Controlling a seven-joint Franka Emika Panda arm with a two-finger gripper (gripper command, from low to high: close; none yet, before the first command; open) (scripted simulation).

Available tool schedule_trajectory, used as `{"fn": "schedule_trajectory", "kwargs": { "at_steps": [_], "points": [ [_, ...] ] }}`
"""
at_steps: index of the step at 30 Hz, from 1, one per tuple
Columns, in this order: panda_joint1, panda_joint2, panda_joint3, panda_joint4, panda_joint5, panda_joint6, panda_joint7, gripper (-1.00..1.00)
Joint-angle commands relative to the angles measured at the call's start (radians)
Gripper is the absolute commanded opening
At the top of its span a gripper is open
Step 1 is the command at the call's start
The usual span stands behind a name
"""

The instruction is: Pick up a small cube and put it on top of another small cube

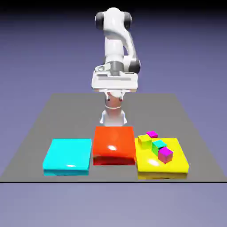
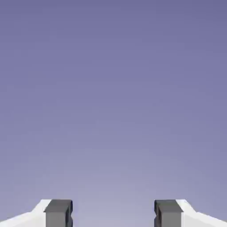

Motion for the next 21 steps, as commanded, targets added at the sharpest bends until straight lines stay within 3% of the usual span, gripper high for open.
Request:
{"fn": "schedule_trajectory", "kwargs": {
  "at_steps": [1, 14, 21],
  "points": [
    [0.036, 0.034, 0.021, -0.007, 0.013, -0.021, 0.021, 0.00],
    [0.498, 0.468, 0.285, -0.093, 0.177, -0.286, 0.292, 0.00],
    [0.565, 0.685, 0.197, -0.073, 0.091, -0.091, 0.348, 0.00]
  ]
}}
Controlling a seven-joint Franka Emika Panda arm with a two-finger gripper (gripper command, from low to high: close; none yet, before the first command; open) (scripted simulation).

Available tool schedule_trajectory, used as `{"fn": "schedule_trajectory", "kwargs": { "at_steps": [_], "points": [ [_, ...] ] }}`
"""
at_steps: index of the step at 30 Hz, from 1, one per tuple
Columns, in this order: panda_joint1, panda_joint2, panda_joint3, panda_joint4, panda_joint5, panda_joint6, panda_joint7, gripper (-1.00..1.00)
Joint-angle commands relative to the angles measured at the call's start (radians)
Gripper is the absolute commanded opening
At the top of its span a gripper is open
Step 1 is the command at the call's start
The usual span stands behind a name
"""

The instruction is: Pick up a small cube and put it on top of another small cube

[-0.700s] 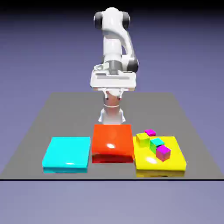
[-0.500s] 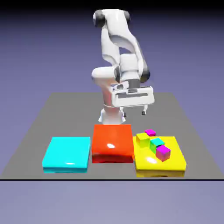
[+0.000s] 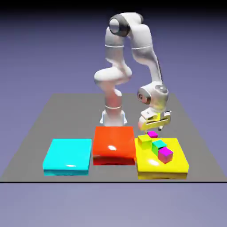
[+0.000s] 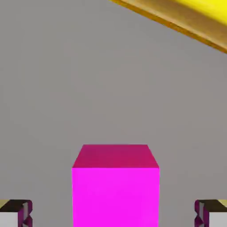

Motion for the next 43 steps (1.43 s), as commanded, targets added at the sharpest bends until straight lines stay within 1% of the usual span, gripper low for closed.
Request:
{"fn": "schedule_trajectory", "kwargs": {
  "at_steps": [1, 3, 4, 5, 13, 15, 33, 35, 39, 40, 41, 43],
  "points": [
    [0.011, 0.036, -0.015, 0.003, -0.014, 0.033, 0.009, 0.00],
    [0.026, 0.085, -0.035, 0.008, -0.034, 0.076, 0.022, 0.00],
    [0.026, 0.085, -0.035, 0.008, -0.034, 0.076, 0.022, -1.00],
    [0.026, 0.085, -0.035, 0.008, -0.034, 0.076, 0.022, -1.00],
    [-0.063, -0.205, 0.083, -0.020, 0.081, -0.184, -0.052, -1.00],
    [-0.067, -0.217, 0.088, -0.021, 0.086, -0.195, -0.056, -1.00],
    [-0.451, -0.110, 0.107, 0.631, -0.180, -0.745, -0.638, -1.00],
    [-0.453, -0.110, 0.107, 0.635, -0.182, -0.748, -0.642, -1.00],
    [-0.443, 0.005, 0.087, 0.568, -0.243, -0.575, -0.598, -1.00],
    [-0.443, 0.005, 0.087, 0.568, -0.243, -0.575, -0.598, 1.00],
    [-0.443, 0.005, 0.087, 0.568, -0.243, -0.575, -0.598, 1.00],
    [-0.448, -0.053, 0.097, 0.602, -0.212, -0.661, -0.620, 1.00]
  ]
}}
